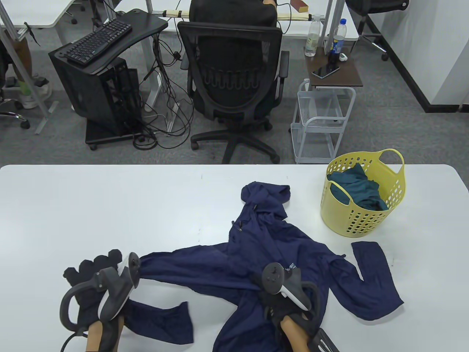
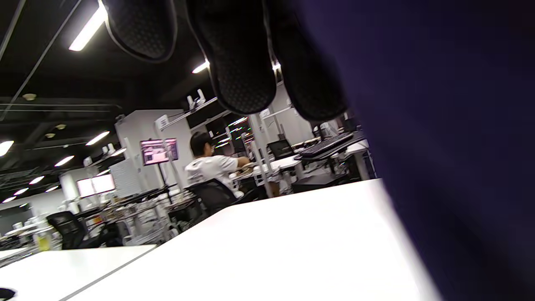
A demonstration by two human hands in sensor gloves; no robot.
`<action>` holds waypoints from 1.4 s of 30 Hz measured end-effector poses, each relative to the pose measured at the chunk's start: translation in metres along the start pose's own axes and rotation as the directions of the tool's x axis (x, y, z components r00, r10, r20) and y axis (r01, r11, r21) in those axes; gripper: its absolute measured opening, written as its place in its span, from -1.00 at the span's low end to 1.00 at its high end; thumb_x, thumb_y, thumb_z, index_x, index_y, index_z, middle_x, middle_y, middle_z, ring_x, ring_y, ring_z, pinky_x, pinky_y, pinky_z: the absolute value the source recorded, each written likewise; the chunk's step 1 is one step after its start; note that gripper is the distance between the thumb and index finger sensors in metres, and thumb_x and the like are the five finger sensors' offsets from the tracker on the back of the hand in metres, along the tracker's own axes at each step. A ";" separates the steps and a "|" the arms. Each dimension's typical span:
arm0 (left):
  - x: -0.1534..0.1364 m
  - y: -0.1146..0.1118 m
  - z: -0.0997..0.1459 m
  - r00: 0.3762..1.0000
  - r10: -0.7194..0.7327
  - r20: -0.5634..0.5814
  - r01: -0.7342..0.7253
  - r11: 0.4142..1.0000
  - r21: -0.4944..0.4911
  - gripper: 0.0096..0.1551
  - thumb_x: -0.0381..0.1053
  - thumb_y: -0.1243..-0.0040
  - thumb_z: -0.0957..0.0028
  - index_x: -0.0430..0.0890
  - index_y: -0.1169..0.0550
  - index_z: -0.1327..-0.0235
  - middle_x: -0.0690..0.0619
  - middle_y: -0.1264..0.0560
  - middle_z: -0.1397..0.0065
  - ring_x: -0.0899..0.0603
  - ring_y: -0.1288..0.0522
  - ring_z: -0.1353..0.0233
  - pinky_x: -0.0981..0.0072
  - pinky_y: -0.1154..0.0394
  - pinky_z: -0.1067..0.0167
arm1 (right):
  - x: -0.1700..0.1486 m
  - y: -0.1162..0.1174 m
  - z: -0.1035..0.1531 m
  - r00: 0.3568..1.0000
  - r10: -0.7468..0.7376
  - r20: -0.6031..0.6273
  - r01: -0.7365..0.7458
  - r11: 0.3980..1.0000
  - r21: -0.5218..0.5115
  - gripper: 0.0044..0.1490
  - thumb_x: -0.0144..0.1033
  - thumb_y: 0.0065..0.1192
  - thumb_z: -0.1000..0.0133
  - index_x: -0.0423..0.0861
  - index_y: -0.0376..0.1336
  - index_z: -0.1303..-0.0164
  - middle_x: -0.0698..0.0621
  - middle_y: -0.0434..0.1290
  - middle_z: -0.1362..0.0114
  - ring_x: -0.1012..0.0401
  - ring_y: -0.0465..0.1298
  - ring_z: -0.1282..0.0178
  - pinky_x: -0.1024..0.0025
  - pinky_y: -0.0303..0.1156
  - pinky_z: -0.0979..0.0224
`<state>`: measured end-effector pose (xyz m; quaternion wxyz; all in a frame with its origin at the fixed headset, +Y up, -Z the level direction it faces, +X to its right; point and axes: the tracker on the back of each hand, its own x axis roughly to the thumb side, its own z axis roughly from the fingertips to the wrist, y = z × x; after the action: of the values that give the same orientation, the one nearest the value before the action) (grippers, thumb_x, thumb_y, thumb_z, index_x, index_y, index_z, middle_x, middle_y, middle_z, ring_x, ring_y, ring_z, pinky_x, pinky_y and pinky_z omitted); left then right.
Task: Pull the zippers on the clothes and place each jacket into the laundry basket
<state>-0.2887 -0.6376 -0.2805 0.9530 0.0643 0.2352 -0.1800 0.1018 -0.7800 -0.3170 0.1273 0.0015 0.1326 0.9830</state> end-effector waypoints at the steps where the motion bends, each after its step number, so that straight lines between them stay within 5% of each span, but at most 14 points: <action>1: -0.009 -0.004 -0.003 1.000 -0.009 -0.023 0.008 1.000 -0.023 -0.41 0.23 -0.41 0.28 0.34 -0.58 -0.11 0.33 -0.70 -0.15 -0.05 -0.62 -0.29 -0.25 -0.37 -0.33 | -0.002 0.000 -0.001 1.000 -0.005 -0.003 0.005 1.000 -0.001 -0.42 0.05 0.13 -0.17 0.38 0.25 -0.45 0.20 0.11 -0.78 0.01 0.12 -0.74 -0.23 0.07 -0.60; 7: -0.043 -0.039 -0.015 0.986 -0.095 -0.136 0.078 0.989 -0.128 -0.42 0.18 -0.41 0.25 0.33 -0.57 -0.13 0.32 -0.66 -0.24 -0.08 -0.56 -0.38 -0.27 -0.34 -0.36 | 0.000 0.001 -0.001 1.000 0.006 0.000 -0.006 1.000 -0.002 -0.41 0.04 0.13 -0.17 0.36 0.24 -0.47 0.17 0.09 -0.79 -0.02 0.10 -0.74 -0.24 0.07 -0.59; 13: -0.068 -0.095 -0.028 0.932 -0.345 -0.109 0.255 0.840 -0.480 -0.05 0.24 -0.44 0.33 0.38 -0.27 -0.39 0.25 -0.33 -0.60 -0.19 -0.19 -0.64 -0.34 -0.14 -0.46 | -0.001 0.003 -0.001 1.000 -0.001 0.008 0.001 1.000 0.004 -0.40 0.03 0.14 -0.18 0.36 0.22 -0.48 0.17 0.06 -0.79 -0.02 0.08 -0.74 -0.24 0.06 -0.60; 15: -0.072 -0.106 -0.026 0.961 -0.265 -0.080 0.173 0.799 -0.575 0.02 0.28 -0.43 0.34 0.39 -0.20 -0.43 0.23 -0.22 -0.67 -0.22 -0.08 -0.67 -0.37 -0.08 -0.47 | -0.001 0.003 -0.002 1.000 -0.002 0.011 0.002 1.000 0.011 -0.40 0.04 0.14 -0.18 0.35 0.21 -0.49 0.16 0.05 -0.79 -0.03 0.07 -0.75 -0.25 0.05 -0.60; 17: -0.066 -0.106 -0.022 0.981 -0.184 -0.059 0.121 0.822 -0.557 0.03 0.28 -0.43 0.35 0.38 -0.20 -0.44 0.22 -0.22 -0.67 -0.23 -0.09 -0.67 -0.37 -0.08 -0.46 | 0.003 0.004 -0.002 1.000 0.012 0.018 -0.012 1.000 0.019 -0.37 0.06 0.13 -0.18 0.33 0.18 -0.52 0.13 0.04 -0.80 -0.05 0.06 -0.75 -0.26 0.04 -0.60; 25: 0.012 -0.056 -0.004 0.986 0.150 0.068 -0.111 0.910 -0.399 -0.16 0.39 -0.17 0.22 0.36 -0.28 -0.43 0.18 -0.34 -0.62 -0.22 -0.30 -0.59 -0.31 -0.23 -0.41 | 0.024 -0.002 0.004 0.993 0.004 0.118 -0.012 0.998 0.065 -0.19 0.18 0.19 -0.11 0.25 0.10 -0.61 0.09 0.07 -0.81 -0.13 0.07 -0.74 -0.27 0.08 -0.59; 31: 0.096 -0.014 0.026 0.904 0.357 0.235 -0.262 0.898 -0.355 -0.20 0.43 -0.09 0.19 0.37 -0.30 -0.42 0.19 -0.38 -0.60 -0.20 -0.36 -0.56 -0.27 -0.29 -0.38 | 0.019 -0.047 0.020 0.956 -0.192 0.221 0.196 0.981 0.004 -0.18 0.11 0.36 -0.07 0.21 0.17 -0.57 0.09 0.16 -0.78 -0.12 0.15 -0.72 -0.26 0.12 -0.57; 35: 0.145 0.005 0.048 0.847 0.414 0.334 -0.294 0.887 -0.355 -0.22 0.44 -0.08 0.18 0.37 -0.31 -0.42 0.20 -0.38 -0.61 -0.20 -0.37 -0.56 -0.27 -0.29 -0.39 | -0.027 -0.086 0.026 0.944 -0.294 0.153 0.320 0.928 -0.191 -0.33 -0.03 0.36 -0.10 0.16 0.32 -0.47 0.08 0.31 -0.70 -0.13 0.27 -0.66 -0.24 0.17 -0.54; 38: 0.176 0.016 0.063 0.822 0.416 0.388 -0.288 0.893 -0.347 -0.23 0.45 -0.07 0.17 0.37 -0.33 -0.42 0.20 -0.38 -0.61 -0.21 -0.36 -0.57 -0.27 -0.29 -0.39 | -0.084 -0.100 0.025 0.960 -0.278 0.017 0.270 0.914 -0.303 -0.38 -0.10 0.36 -0.11 0.14 0.35 -0.43 0.07 0.34 -0.68 -0.15 0.26 -0.65 -0.25 0.16 -0.54; 42: 0.208 0.027 0.076 0.806 0.390 0.445 -0.250 0.906 -0.341 -0.23 0.45 -0.05 0.15 0.37 -0.33 -0.42 0.20 -0.37 -0.62 -0.21 -0.34 -0.58 -0.28 -0.28 -0.39 | -0.156 -0.097 0.023 0.952 -0.256 -0.169 0.173 0.903 -0.394 -0.13 -0.04 0.51 -0.05 0.14 0.18 -0.58 0.06 0.20 -0.75 -0.19 0.13 -0.70 -0.27 0.11 -0.57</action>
<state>-0.0748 -0.6934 -0.3104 0.9971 -0.0742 -0.0139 0.0076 0.2776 -0.7227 -0.3150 0.2179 -0.1448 -0.0448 0.9641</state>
